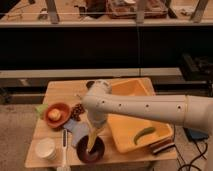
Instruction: Place banana in tray
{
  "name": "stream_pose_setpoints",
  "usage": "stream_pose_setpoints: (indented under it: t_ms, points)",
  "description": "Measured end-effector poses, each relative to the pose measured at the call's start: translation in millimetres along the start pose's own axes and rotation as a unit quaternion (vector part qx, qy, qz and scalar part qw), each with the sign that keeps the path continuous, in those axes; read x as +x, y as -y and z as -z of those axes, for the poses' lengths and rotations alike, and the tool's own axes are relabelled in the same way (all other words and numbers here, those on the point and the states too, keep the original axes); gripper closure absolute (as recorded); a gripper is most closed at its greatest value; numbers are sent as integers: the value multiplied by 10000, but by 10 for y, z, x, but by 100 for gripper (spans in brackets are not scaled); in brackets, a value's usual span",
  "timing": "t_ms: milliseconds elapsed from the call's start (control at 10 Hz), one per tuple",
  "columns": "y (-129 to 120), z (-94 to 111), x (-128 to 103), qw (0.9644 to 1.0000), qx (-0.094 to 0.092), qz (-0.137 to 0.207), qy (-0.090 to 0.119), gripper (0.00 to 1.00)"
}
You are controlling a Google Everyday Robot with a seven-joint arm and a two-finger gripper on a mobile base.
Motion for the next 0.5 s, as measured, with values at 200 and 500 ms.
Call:
stream_pose_setpoints:
  t_ms: [200, 500]
  points:
    - [29, 150, 100, 10000, 62, -3, -16, 65]
    - [102, 454, 471, 9998, 136, -107, -44, 65]
